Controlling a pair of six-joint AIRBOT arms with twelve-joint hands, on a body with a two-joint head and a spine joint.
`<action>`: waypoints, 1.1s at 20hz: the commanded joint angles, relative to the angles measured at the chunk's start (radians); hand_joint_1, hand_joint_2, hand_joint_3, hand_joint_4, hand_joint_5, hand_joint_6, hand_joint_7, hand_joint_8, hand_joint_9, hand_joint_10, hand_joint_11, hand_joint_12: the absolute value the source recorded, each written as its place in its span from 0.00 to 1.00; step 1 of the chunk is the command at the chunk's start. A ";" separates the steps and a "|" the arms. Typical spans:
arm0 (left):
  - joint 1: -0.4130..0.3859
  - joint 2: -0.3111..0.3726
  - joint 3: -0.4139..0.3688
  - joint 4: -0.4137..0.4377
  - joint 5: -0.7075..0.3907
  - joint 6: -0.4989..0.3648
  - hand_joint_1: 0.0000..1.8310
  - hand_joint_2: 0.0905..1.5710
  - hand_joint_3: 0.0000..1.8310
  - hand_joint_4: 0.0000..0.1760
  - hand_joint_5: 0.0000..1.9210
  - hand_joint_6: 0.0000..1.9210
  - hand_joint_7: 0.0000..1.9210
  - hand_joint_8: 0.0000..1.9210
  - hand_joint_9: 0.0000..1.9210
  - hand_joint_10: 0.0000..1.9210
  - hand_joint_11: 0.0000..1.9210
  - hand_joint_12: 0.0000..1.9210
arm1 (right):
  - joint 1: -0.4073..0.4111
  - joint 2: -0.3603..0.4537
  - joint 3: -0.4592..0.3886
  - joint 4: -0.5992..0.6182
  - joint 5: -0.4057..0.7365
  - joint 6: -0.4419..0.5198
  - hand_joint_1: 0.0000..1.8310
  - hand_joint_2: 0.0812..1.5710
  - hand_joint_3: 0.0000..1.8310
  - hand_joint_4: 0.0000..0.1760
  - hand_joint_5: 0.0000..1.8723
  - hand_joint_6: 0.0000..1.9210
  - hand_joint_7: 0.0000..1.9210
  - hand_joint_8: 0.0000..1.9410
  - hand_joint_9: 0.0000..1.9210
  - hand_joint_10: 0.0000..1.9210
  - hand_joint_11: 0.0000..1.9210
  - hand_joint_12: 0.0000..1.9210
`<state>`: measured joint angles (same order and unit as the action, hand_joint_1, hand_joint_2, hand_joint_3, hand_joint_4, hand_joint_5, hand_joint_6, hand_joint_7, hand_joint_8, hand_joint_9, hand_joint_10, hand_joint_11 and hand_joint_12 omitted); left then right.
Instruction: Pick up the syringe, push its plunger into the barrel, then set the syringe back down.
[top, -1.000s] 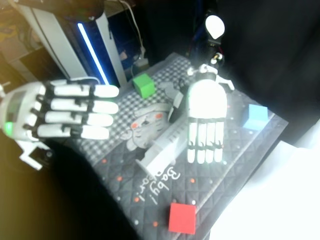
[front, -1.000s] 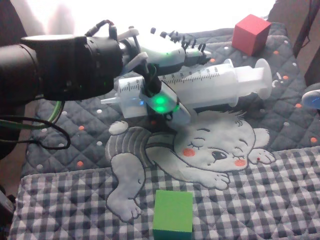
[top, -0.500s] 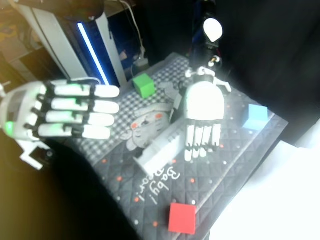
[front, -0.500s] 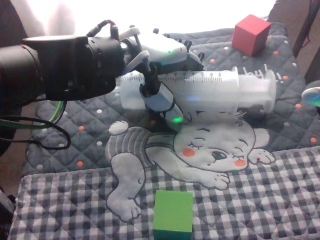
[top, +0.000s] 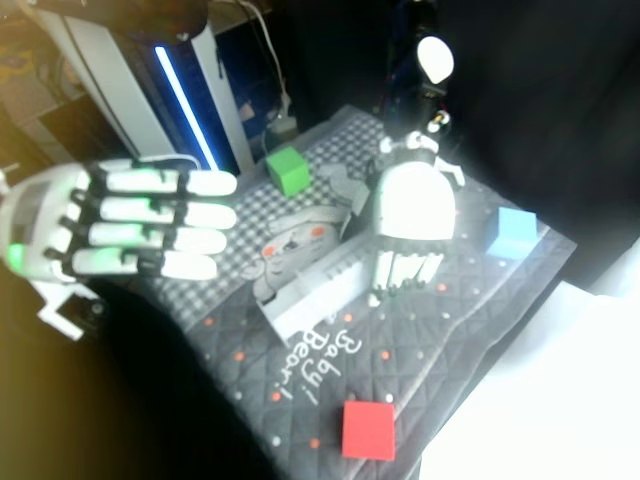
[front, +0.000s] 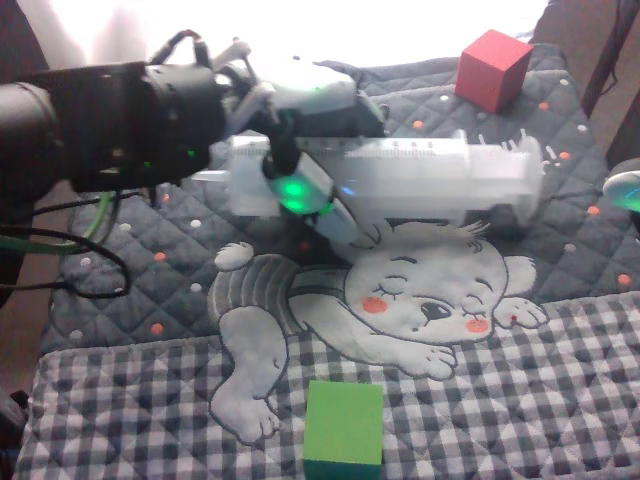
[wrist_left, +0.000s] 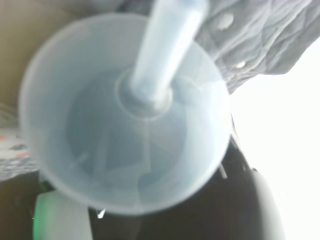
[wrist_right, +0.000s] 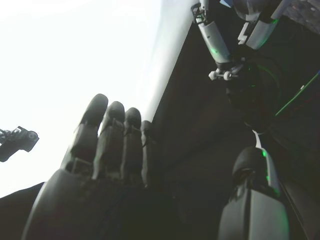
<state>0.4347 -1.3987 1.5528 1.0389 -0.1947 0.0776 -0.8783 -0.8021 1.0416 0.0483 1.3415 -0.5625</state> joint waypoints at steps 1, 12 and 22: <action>-0.002 0.014 0.008 -0.027 -0.044 -0.005 0.64 0.67 0.00 0.00 0.54 0.45 0.64 0.30 0.65 0.53 0.58 0.81 | 0.006 0.003 -0.003 0.024 0.125 0.002 0.28 0.52 0.00 0.25 0.12 0.00 0.15 0.00 0.12 0.00 0.00 0.31; -0.055 0.138 -0.057 -0.140 -0.188 0.011 0.80 0.73 0.01 0.00 0.69 1.00 0.78 1.00 0.82 1.00 0.83 1.00 | -0.047 -0.016 -0.012 0.106 0.181 0.002 0.30 0.53 0.00 0.00 0.11 0.00 0.14 0.00 0.12 0.00 0.00 0.30; -0.080 0.253 -0.134 -0.287 -0.311 0.079 0.80 0.74 0.01 0.00 0.67 1.00 0.79 1.00 0.85 1.00 0.86 1.00 | -0.110 -0.065 -0.004 0.226 0.237 0.003 0.26 0.48 0.00 0.00 0.09 0.00 0.08 0.00 0.05 0.00 0.00 0.16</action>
<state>0.3744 -1.1423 1.4185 0.8040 -0.4019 0.1635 -0.9981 -0.8742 1.0302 0.2619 1.4441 -0.5621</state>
